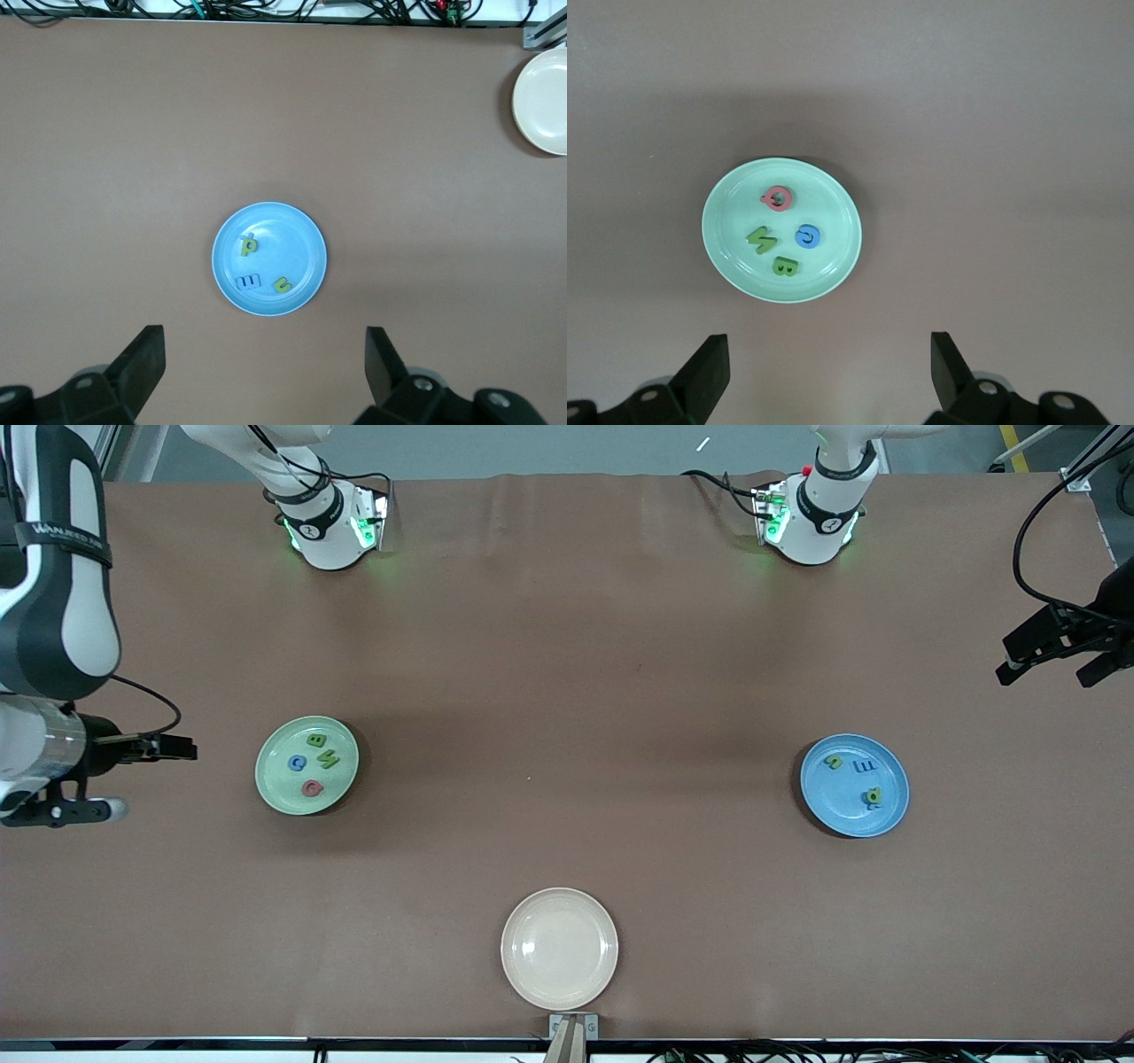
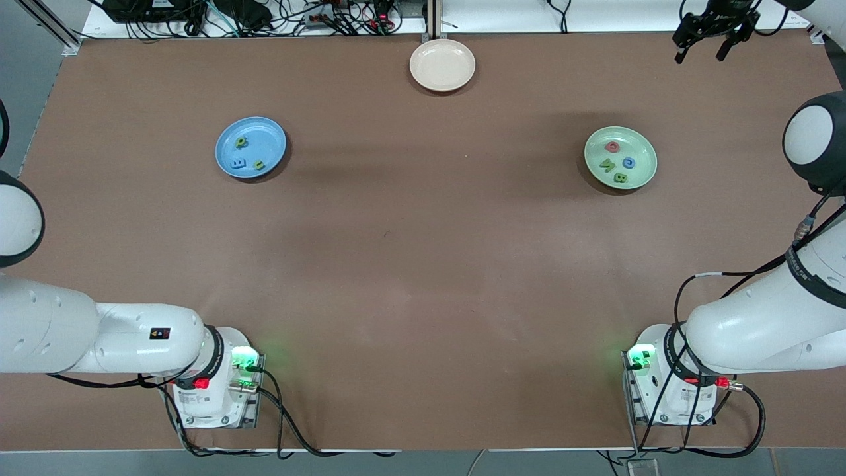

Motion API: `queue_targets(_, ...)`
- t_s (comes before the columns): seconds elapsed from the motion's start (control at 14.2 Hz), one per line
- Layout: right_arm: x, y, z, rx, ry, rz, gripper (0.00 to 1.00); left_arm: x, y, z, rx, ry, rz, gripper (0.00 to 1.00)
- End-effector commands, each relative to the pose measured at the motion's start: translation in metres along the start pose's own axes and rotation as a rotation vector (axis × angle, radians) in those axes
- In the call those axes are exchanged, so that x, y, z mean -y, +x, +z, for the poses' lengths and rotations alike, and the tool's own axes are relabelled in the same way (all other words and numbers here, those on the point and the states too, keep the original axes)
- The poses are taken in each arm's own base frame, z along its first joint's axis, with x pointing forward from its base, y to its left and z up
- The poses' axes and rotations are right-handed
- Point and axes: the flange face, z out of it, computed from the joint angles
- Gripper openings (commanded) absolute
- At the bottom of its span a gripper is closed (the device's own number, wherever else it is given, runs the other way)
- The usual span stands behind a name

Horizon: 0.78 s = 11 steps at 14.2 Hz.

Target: Sort upper and lower case letters into plates

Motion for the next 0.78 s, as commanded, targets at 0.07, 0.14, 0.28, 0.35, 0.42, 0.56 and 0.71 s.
queue_targets(0.07, 0.002, -0.006, -0.025, -0.014, -0.017, -0.010, 1.00, -0.013, 0.014, -0.010, 0.041, 0.030, -0.003, 0.99)
queue_targets(0.14, 0.003, -0.006, -0.025, -0.014, -0.017, -0.008, 1.00, -0.013, 0.020, -0.013, 0.049, 0.030, -0.002, 0.99)
queue_targets(0.28, 0.004, -0.006, -0.026, -0.017, -0.011, -0.007, 1.00, -0.012, 0.020, -0.012, 0.056, 0.022, -0.005, 0.99)
queue_targets(0.35, 0.005, -0.006, -0.026, -0.016, -0.008, -0.007, 1.00, -0.011, 0.017, -0.011, 0.072, 0.020, -0.004, 1.00)
queue_targets(0.42, 0.001, -0.007, -0.030, -0.010, -0.001, -0.002, 1.00, -0.012, 0.013, -0.009, 0.096, 0.020, -0.010, 1.00)
queue_targets(0.56, 0.001, -0.015, -0.057, -0.022, -0.004, 0.003, 1.00, -0.012, 0.011, -0.008, 0.104, 0.019, -0.009, 1.00)
queue_targets(0.71, 0.000, -0.015, -0.065, -0.037, -0.005, 0.003, 1.00, -0.014, 0.011, -0.006, 0.101, 0.018, -0.006, 1.00)
